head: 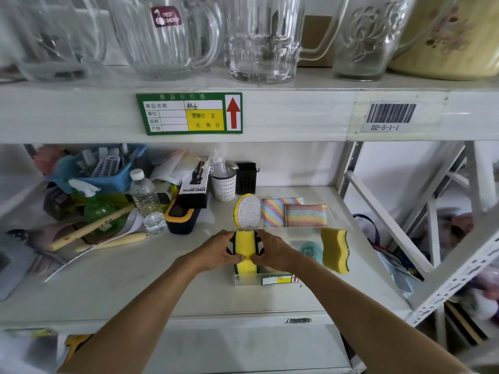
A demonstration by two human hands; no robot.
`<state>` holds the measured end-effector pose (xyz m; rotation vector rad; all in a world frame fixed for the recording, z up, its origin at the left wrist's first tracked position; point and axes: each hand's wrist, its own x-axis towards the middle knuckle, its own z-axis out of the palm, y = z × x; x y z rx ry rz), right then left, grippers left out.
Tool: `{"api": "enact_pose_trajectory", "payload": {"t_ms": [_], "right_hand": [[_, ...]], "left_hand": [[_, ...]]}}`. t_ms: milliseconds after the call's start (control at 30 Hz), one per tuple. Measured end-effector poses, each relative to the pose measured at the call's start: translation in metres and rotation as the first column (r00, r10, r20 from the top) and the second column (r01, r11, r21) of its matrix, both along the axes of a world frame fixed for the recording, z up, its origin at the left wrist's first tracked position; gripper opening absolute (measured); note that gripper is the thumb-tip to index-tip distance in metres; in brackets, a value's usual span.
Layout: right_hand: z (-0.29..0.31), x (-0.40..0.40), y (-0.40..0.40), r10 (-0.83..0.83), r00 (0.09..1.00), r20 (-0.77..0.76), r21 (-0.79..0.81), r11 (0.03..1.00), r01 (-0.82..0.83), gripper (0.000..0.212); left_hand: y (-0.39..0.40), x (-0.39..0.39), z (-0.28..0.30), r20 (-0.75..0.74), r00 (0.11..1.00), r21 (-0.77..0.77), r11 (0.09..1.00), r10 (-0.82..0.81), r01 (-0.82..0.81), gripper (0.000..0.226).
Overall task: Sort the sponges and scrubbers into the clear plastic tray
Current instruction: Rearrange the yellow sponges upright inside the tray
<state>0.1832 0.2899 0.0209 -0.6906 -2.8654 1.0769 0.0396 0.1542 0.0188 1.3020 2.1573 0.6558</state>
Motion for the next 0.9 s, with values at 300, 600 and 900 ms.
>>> {"api": "enact_pose_trajectory", "payload": {"t_ms": [300, 600, 900], "right_hand": [[0.04, 0.035, 0.044, -0.223, 0.974, -0.044, 0.025, 0.974, 0.224, 0.027], [0.026, 0.049, 0.054, -0.306, 0.941, 0.144, 0.596, 0.786, 0.164, 0.031], [0.003, 0.053, 0.055, -0.305, 0.896, 0.322, 0.759, 0.649, -0.051, 0.031]], "left_hand": [[0.013, 0.011, 0.033, -0.249, 0.955, 0.357, 0.932, 0.161, -0.064, 0.041], [0.076, 0.075, 0.041, -0.659, 0.74, 0.089, 0.962, -0.137, 0.257, 0.022], [0.106, 0.104, 0.015, -0.792, 0.431, -0.506, 0.86, -0.433, -0.067, 0.03]]}}
